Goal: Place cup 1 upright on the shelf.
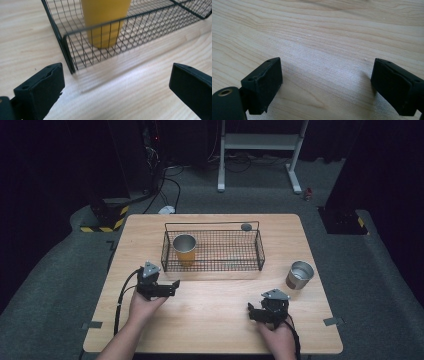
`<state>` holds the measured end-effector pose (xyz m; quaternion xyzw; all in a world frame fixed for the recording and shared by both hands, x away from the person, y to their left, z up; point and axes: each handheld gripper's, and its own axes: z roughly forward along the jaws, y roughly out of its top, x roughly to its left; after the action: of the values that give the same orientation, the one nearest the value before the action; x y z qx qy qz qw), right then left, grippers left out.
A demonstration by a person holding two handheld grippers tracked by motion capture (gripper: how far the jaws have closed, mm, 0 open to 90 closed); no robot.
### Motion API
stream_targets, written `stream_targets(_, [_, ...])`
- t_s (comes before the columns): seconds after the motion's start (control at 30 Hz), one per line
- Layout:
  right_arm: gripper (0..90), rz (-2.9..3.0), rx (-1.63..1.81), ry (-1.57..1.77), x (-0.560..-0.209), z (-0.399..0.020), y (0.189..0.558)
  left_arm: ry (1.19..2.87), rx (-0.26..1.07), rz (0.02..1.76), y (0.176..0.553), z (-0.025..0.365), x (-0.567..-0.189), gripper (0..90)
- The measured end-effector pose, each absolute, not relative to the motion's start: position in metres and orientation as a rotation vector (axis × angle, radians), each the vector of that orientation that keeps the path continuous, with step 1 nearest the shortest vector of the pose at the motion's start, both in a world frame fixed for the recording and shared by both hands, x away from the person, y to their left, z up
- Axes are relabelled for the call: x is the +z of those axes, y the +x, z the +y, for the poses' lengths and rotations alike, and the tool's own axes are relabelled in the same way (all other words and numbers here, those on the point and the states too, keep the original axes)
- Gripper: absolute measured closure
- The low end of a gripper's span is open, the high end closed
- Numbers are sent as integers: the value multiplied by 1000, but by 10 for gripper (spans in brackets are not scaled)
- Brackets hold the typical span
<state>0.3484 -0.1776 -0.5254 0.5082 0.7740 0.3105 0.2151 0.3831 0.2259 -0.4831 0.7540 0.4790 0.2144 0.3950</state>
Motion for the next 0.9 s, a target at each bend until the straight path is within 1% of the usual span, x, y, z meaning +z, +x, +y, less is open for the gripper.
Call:
stream_targets(0.47, [100, 2146, 861, 1409, -525, -178, 348, 1967, 481, 1243, 366, 233, -509, 8])
stream_targets(0.9, [100, 2146, 861, 1410, -525, -178, 348, 2046, 480, 1267, 350, 234, -526, 15])
